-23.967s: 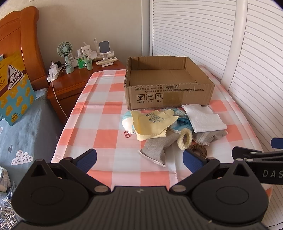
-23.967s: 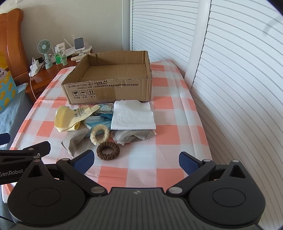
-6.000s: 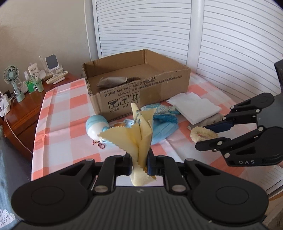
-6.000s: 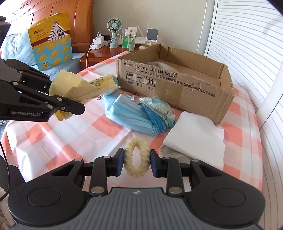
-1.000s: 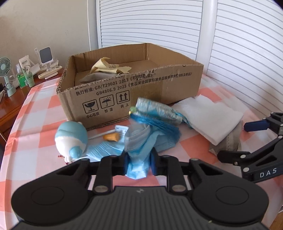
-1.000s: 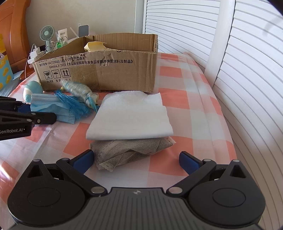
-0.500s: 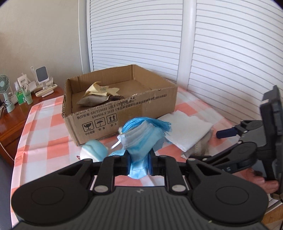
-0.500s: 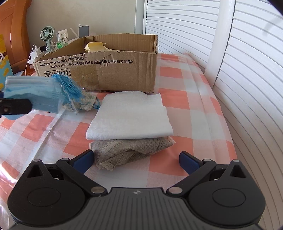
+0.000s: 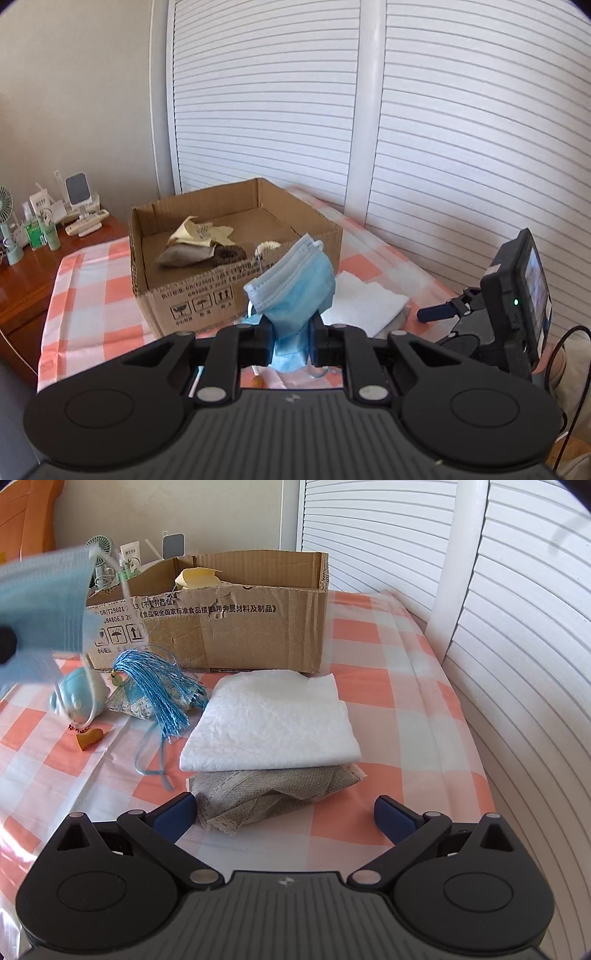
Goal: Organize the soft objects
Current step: 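Close the right gripper on the grey cloth under the white towel while the left holds the mask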
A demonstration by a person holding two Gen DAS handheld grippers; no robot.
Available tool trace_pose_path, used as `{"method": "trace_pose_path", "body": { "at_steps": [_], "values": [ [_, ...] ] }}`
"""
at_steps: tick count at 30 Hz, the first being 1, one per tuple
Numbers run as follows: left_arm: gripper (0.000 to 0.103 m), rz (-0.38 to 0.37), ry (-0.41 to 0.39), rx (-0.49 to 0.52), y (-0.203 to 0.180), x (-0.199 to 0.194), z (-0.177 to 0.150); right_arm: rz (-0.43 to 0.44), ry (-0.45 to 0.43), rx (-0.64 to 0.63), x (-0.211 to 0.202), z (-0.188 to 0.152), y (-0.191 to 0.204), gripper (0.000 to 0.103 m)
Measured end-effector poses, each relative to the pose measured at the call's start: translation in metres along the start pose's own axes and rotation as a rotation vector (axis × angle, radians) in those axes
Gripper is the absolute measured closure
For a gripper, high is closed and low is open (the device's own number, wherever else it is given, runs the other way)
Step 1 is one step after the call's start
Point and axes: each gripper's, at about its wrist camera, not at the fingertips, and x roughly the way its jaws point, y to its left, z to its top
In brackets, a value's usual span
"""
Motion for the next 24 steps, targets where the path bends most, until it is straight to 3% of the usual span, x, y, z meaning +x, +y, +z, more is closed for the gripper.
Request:
{"method": "trace_pose_path", "body": {
  "at_steps": [7,13,18,23,24],
  "values": [
    [0.088,0.008,-0.011,0.001,0.004,-0.008,0.011,0.006,-0.004,-0.012,0.0,0.0,0.0,0.0],
    [0.088,0.018,0.03,-0.009,0.0,-0.003,0.001,0.013,-0.027,-0.033,0.002,0.0,0.002,0.002],
    [0.088,0.016,0.054,-0.013,-0.001,0.002,-0.003,0.025,-0.046,-0.068,-0.007,-0.003,0.004,0.019],
    [0.088,0.007,0.069,-0.017,-0.003,0.008,-0.006,0.053,-0.034,-0.083,-0.015,-0.003,0.001,0.047],
    [0.088,0.005,0.072,-0.019,-0.002,0.009,-0.007,0.062,-0.029,-0.081,-0.016,-0.002,0.0,0.049]
  ]
}}
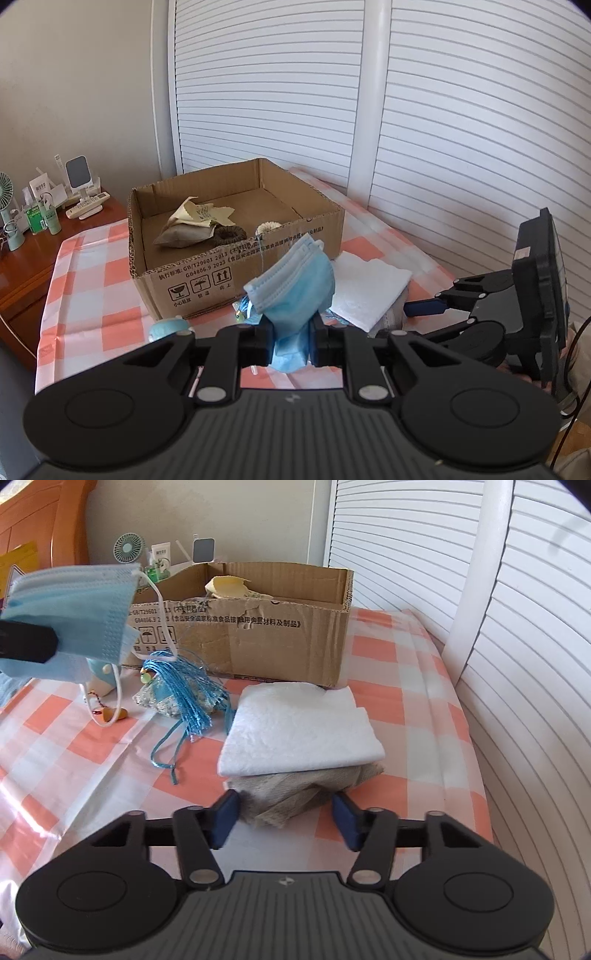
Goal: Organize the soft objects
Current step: 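Close the right gripper on the grey cloth under the white towel while the left holds the mask, then pull the grey cloth out from under the white towel with the right gripper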
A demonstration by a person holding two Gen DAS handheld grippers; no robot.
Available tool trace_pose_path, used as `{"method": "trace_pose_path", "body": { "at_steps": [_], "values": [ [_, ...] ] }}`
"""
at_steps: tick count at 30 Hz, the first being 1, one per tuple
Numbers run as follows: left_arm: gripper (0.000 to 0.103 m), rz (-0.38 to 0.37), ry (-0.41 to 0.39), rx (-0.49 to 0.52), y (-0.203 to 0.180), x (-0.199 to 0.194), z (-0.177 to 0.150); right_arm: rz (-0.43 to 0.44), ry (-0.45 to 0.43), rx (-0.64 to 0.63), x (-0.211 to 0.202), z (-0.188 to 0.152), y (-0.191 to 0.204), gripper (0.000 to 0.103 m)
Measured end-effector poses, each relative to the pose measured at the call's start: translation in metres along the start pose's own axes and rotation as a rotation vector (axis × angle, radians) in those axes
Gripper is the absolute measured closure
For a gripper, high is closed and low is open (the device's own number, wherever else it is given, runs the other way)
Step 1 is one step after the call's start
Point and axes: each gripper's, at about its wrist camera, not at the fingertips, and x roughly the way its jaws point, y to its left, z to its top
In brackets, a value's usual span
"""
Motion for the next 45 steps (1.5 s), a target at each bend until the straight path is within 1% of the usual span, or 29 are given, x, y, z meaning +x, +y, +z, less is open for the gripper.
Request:
{"method": "trace_pose_path", "body": {
  "at_steps": [3,6,7,8,10,13,15,17,20,23,25,29,33,34,36,37,38,39,40,41,45],
  "values": [
    [0.088,-0.004,0.005,-0.003,0.001,0.002,-0.002,0.02,0.012,0.006,-0.004,-0.001,-0.001,0.052],
    [0.088,-0.009,0.009,-0.009,0.004,0.003,-0.004,0.016,0.02,0.015,-0.006,-0.002,-0.003,0.051],
    [0.088,-0.01,0.011,-0.009,0.005,0.003,-0.004,0.005,0.021,0.02,-0.006,-0.002,-0.003,0.045],
    [0.088,-0.009,0.012,-0.01,0.006,0.004,-0.004,-0.003,0.019,0.024,-0.005,-0.001,-0.003,0.035],
    [0.088,-0.009,0.011,-0.014,0.006,0.005,-0.004,-0.002,0.013,0.043,-0.002,0.002,-0.006,0.03],
    [0.088,-0.008,0.01,-0.016,0.008,0.005,-0.005,0.017,0.025,0.073,0.005,0.009,-0.007,0.03],
    [0.088,-0.008,0.013,-0.021,0.009,0.005,-0.006,-0.021,0.036,0.058,0.014,0.014,-0.001,0.029],
    [0.088,-0.007,0.014,-0.023,0.01,0.006,-0.007,-0.05,0.041,0.05,0.021,0.017,0.004,0.025],
    [0.088,-0.005,0.017,-0.023,0.01,0.007,-0.008,-0.059,0.042,0.062,0.026,0.023,0.007,0.025],
    [0.088,-0.006,0.022,-0.024,0.011,0.008,-0.009,-0.109,0.052,0.081,0.032,0.027,0.006,0.024],
    [0.088,-0.008,0.024,-0.024,0.011,0.009,-0.009,-0.134,0.053,0.086,0.031,0.025,0.003,0.021],
    [0.088,-0.013,0.026,-0.027,0.012,0.009,-0.011,-0.156,0.054,0.094,0.021,0.015,-0.01,0.021],
    [0.088,-0.016,0.028,-0.024,0.01,0.01,-0.011,-0.135,0.049,0.103,0.019,0.012,-0.019,0.021],
    [0.088,-0.015,0.028,-0.024,0.009,0.01,-0.011,-0.134,0.047,0.102,0.02,0.013,-0.018,0.021],
    [0.088,-0.014,0.029,-0.023,0.009,0.009,-0.011,-0.138,0.037,0.093,0.025,0.017,-0.015,0.026],
    [0.088,-0.011,0.029,-0.022,0.008,0.008,-0.011,-0.135,0.033,0.091,0.026,0.019,-0.014,0.032],
    [0.087,-0.008,0.03,-0.02,0.008,0.008,-0.011,-0.131,0.031,0.089,0.027,0.022,-0.012,0.042],
    [0.087,-0.005,0.03,-0.019,0.008,0.007,-0.011,-0.125,0.03,0.085,0.027,0.023,-0.011,0.048],
    [0.087,-0.002,0.032,-0.017,0.008,0.006,-0.011,-0.118,0.034,0.08,0.026,0.025,-0.01,0.055],
    [0.087,0.0,0.033,-0.016,0.009,0.006,-0.011,-0.118,0.038,0.075,0.025,0.025,-0.009,0.06],
    [0.087,0.005,0.041,-0.008,0.008,0.005,-0.012,-0.092,0.054,0.076,0.014,0.022,-0.01,0.066]
  ]
}}
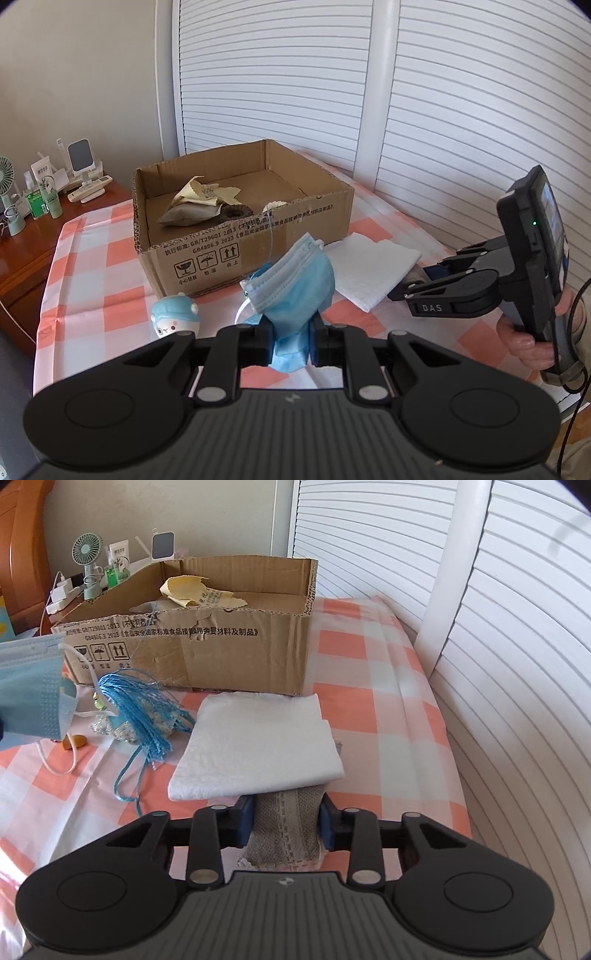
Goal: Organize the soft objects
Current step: 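Pull the grey cloth out from under the white towel with the right gripper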
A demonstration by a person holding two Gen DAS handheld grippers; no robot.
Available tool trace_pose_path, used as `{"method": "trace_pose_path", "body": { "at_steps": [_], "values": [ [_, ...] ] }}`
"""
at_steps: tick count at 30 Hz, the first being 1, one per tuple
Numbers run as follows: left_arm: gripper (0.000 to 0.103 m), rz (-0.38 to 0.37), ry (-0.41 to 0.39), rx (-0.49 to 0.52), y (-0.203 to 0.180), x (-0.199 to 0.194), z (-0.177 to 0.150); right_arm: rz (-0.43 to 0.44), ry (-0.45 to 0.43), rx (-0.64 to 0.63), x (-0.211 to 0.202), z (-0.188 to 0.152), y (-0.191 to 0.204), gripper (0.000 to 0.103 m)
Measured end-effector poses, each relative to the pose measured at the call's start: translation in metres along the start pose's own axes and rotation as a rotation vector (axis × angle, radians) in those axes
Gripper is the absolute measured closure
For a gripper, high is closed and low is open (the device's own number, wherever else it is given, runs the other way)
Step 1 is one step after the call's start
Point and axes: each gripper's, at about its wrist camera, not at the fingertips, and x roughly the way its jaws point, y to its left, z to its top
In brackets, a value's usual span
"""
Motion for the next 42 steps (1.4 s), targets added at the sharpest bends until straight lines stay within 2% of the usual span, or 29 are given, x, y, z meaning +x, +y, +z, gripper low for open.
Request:
{"method": "trace_pose_path", "body": {
  "at_steps": [10,18,25,32,36,40,42],
  "values": [
    [0.087,-0.002,0.005,0.032,-0.007,-0.005,-0.001,0.064,0.04,0.013,-0.031,-0.014,-0.015,0.073],
    [0.087,0.002,-0.008,0.039,-0.011,-0.012,-0.001,0.105,-0.055,0.021,-0.06,0.002,-0.014,0.073],
    [0.087,0.011,-0.017,0.056,-0.012,-0.019,0.001,0.131,-0.088,0.021,-0.072,0.013,-0.011,0.074],
    [0.087,0.008,-0.024,0.09,-0.017,-0.022,0.005,0.122,-0.145,0.006,-0.092,0.03,-0.011,0.074],
    [0.087,0.002,-0.036,0.097,-0.021,-0.025,0.006,0.125,-0.055,-0.037,-0.072,0.029,-0.002,0.074],
    [0.087,0.0,-0.039,0.094,-0.021,-0.028,0.005,0.092,0.087,-0.028,-0.04,0.007,-0.001,0.074],
    [0.087,-0.001,-0.035,0.094,-0.021,-0.027,0.005,0.081,0.13,-0.015,-0.032,-0.003,-0.005,0.074]
  ]
}}
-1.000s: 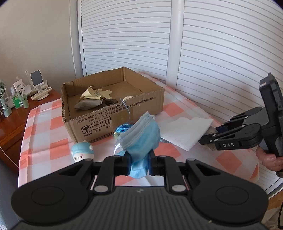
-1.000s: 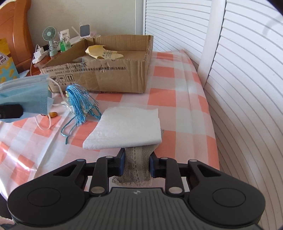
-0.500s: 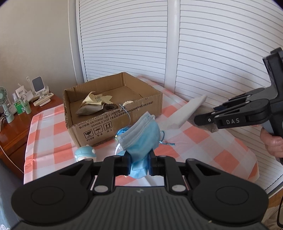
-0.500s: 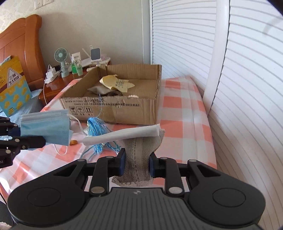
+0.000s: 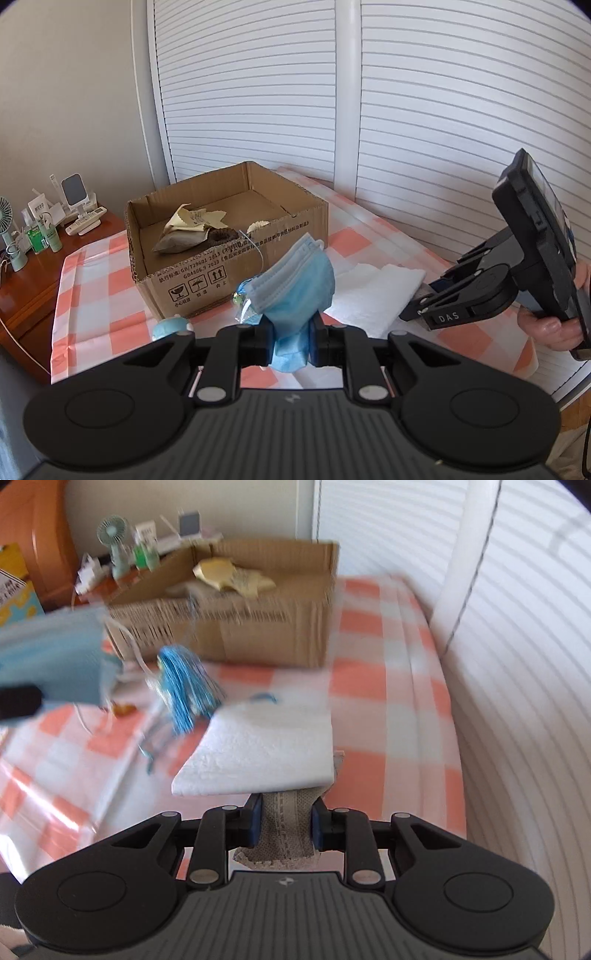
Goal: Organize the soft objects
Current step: 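Pull the grey cloth out from under the white towel with the right gripper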
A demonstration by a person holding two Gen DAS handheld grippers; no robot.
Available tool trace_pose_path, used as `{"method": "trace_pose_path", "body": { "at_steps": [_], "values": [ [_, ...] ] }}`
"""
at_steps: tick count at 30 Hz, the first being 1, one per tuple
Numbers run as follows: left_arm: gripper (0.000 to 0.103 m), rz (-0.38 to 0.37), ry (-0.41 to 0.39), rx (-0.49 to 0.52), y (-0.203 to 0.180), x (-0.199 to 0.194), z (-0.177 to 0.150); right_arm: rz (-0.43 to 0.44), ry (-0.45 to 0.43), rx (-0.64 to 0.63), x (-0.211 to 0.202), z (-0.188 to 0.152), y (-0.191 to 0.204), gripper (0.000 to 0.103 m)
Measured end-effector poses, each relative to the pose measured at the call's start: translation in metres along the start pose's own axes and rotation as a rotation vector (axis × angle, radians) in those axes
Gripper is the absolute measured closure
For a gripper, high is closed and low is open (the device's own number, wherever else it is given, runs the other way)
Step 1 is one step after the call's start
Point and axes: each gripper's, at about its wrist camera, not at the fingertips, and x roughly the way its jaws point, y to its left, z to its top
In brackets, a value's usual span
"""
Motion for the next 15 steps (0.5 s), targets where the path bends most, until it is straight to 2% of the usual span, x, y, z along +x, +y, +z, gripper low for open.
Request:
{"method": "trace_pose_path", "body": {
  "at_steps": [5,11,15],
  "values": [
    [0.087,-0.002,0.003,-0.004,0.001,0.002,0.0,-0.003,0.006,0.038,-0.004,-0.011,-0.011,0.074],
    [0.087,0.001,-0.002,-0.005,0.001,0.0,0.001,0.031,-0.117,0.041,-0.037,0.004,-0.015,0.075],
    [0.087,0.002,-0.005,0.003,0.0,-0.002,0.002,0.05,-0.158,0.033,-0.05,0.015,-0.01,0.075]
  ]
}}
